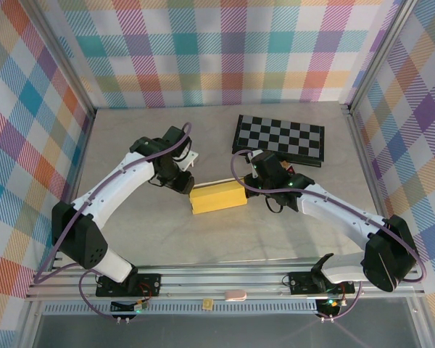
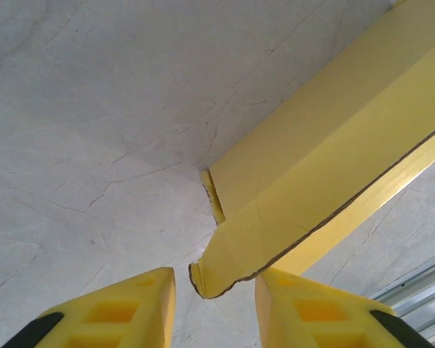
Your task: Fold the paper box
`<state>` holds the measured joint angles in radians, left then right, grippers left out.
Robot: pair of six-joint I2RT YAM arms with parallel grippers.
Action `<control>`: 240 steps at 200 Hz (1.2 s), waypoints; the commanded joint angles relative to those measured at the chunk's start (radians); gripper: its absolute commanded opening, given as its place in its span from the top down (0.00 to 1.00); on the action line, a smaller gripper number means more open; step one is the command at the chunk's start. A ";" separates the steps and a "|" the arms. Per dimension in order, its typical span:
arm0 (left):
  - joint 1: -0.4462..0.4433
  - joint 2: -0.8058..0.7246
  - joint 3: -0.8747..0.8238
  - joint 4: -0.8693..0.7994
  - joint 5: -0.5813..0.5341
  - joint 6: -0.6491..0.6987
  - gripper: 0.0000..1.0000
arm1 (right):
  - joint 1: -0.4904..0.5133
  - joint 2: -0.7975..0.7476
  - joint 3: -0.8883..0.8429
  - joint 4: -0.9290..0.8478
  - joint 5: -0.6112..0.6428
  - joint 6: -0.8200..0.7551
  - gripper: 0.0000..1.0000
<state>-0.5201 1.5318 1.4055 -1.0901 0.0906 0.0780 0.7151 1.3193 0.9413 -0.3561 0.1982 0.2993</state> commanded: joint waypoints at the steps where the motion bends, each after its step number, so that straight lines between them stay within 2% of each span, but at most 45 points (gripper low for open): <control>1: 0.006 0.016 0.016 -0.005 0.027 0.024 0.69 | 0.009 0.031 -0.015 -0.116 -0.013 0.006 1.00; 53: 0.006 0.028 0.012 -0.014 0.031 0.018 0.81 | 0.009 0.034 -0.012 -0.117 -0.011 0.004 1.00; 142: 0.006 0.037 0.041 -0.025 0.038 -0.079 0.92 | 0.009 0.041 -0.009 -0.112 -0.014 0.006 1.00; 172: 0.006 0.052 0.068 -0.040 0.065 -0.162 0.97 | 0.009 0.041 -0.006 -0.114 -0.012 0.006 1.00; 240: 0.008 0.098 0.111 -0.071 0.154 -0.320 1.00 | 0.009 0.047 -0.003 -0.114 -0.014 0.009 1.00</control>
<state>-0.5140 1.6081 1.4811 -1.1442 0.1581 -0.1650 0.7147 1.3304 0.9501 -0.3573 0.2104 0.3000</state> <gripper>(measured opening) 0.045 0.042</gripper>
